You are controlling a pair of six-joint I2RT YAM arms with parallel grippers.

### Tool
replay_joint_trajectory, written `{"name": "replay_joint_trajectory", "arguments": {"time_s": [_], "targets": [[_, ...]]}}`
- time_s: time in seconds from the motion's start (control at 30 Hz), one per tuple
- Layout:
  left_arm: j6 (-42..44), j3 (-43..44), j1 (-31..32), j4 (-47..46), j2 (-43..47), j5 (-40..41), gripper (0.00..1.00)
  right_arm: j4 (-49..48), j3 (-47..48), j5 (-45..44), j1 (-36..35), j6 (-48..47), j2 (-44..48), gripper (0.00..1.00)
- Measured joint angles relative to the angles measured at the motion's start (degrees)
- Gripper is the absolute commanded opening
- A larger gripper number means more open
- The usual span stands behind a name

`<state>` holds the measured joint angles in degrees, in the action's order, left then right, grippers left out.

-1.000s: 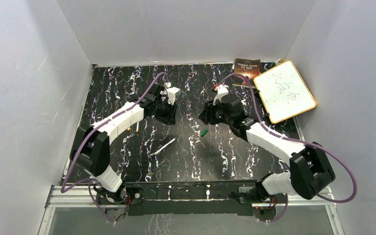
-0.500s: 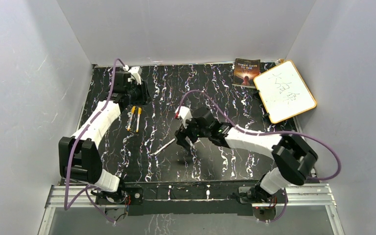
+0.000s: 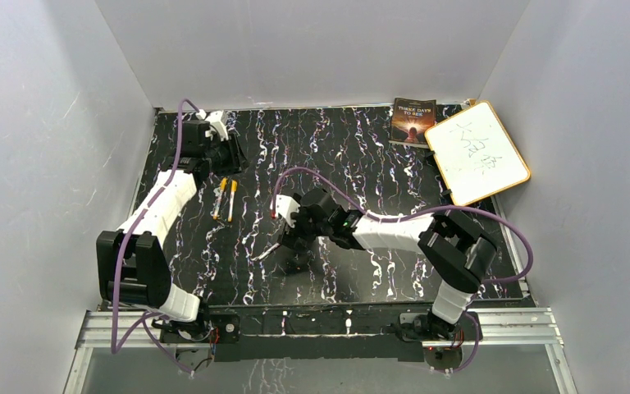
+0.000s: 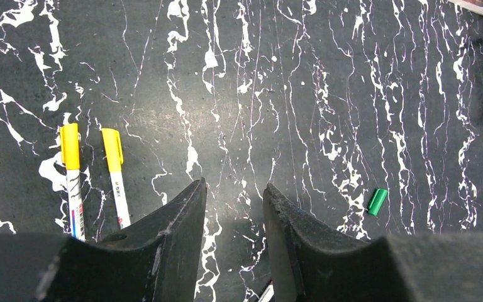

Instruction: Insert the pens into the pen caps

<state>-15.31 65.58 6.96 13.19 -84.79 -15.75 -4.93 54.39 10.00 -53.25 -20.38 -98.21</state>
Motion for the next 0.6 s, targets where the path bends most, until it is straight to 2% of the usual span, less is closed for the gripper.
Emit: {"name": "replay_joint_trajectory", "arguments": {"time_s": [0.27,0.6], "targets": [[0.28,-0.26,0.00,-0.76,-0.22,-0.92,0.36,-3.32,2.84,2.67,0.04,-6.29,-3.06,0.84],[0.79,-0.74,0.00,-0.79,-0.22,-1.05,0.33,0.87,8.50,10.29,0.04,-11.23,-6.14,0.84]]}}
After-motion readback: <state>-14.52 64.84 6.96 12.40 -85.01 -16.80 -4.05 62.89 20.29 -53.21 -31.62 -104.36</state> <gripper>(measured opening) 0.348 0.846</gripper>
